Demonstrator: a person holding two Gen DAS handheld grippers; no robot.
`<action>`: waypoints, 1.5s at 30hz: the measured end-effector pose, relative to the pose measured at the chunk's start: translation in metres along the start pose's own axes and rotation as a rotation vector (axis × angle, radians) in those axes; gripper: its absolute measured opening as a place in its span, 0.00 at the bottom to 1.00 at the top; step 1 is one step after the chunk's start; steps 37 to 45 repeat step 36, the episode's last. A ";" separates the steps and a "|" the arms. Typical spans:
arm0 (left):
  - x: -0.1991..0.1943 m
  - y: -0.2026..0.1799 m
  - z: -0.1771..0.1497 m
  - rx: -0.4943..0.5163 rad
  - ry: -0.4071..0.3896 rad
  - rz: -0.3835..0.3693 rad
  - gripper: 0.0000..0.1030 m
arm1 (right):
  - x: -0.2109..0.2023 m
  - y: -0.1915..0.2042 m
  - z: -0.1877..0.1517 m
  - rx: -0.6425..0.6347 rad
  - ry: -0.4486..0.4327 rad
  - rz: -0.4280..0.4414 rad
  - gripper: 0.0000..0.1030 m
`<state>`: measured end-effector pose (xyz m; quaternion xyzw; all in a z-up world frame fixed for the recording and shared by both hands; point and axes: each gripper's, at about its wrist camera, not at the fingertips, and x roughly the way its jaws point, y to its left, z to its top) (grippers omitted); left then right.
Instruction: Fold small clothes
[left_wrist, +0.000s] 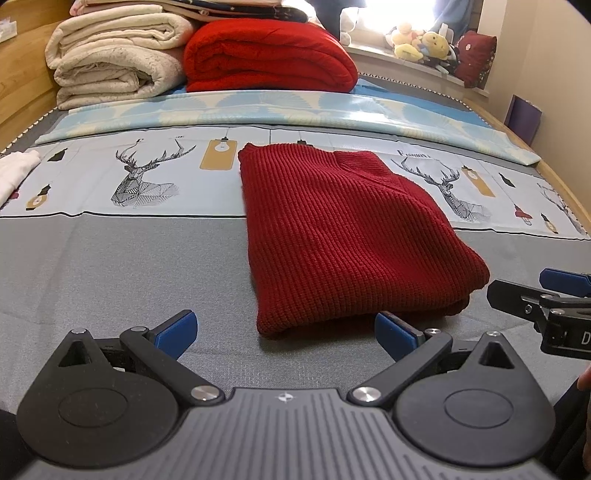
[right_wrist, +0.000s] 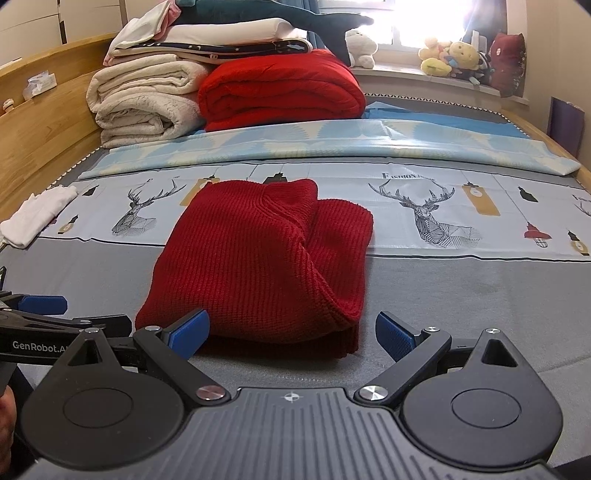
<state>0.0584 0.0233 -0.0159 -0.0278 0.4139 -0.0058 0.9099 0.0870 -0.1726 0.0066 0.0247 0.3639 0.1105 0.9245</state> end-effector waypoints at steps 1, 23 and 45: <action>0.000 0.000 0.000 0.001 0.000 0.000 0.99 | 0.000 0.000 0.000 0.000 0.000 0.000 0.94; 0.000 0.000 -0.001 0.008 -0.001 -0.002 0.99 | 0.000 0.001 -0.001 -0.002 0.003 0.002 0.94; 0.001 -0.001 -0.003 0.017 -0.005 -0.001 0.99 | 0.001 0.001 -0.003 0.000 0.007 0.008 0.94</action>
